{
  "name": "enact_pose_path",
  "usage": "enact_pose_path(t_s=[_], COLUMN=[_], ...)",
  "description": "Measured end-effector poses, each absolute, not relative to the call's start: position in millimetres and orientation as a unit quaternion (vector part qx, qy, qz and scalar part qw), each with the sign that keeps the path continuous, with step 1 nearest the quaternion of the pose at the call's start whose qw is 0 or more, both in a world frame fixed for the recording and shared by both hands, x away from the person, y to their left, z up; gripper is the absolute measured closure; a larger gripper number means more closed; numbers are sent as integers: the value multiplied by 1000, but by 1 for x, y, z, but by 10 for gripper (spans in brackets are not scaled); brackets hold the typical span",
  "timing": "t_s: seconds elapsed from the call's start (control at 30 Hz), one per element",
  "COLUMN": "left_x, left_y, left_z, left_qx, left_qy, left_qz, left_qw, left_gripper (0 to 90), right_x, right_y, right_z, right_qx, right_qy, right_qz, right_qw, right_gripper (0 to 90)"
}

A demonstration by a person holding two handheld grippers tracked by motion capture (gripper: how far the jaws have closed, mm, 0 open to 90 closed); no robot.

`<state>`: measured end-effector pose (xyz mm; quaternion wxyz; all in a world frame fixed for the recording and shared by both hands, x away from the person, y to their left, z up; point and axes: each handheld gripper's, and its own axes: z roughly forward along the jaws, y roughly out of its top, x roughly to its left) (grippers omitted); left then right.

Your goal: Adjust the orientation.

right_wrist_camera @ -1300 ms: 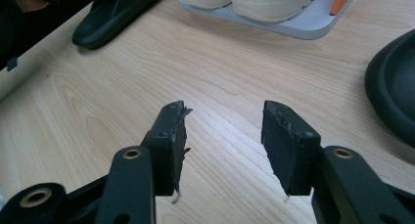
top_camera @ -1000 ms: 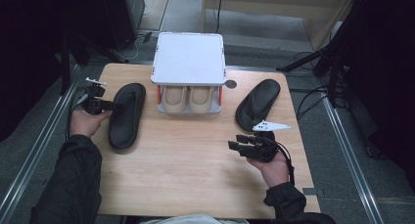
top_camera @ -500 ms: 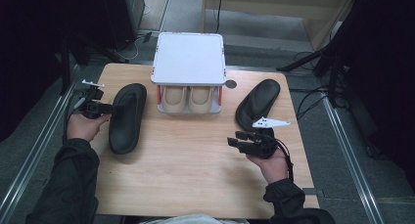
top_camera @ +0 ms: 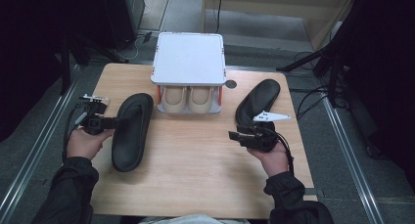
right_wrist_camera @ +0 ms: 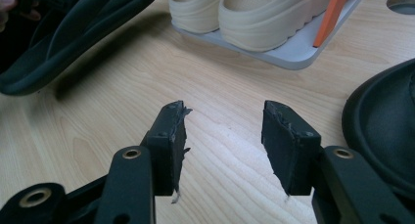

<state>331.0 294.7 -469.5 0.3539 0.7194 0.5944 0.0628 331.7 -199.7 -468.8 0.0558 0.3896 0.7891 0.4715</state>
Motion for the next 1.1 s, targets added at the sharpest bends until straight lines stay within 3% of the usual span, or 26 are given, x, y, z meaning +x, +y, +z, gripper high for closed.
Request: enact_pose_path(t_s=[0.47,1.1], left_x=[286,281], left_y=[258,199], left_z=[-471,-492], left_qx=[731,766], left_qy=[573,539], left_qz=[57,31], left_qw=[367,350], left_gripper=[707,705], right_x=[339,342], right_y=[-199,-212], right_z=[-467,-465], right_qx=[390,406], right_qy=[789,778], right_qz=[472,475], right_qw=[53,63], right_gripper=[521,520])
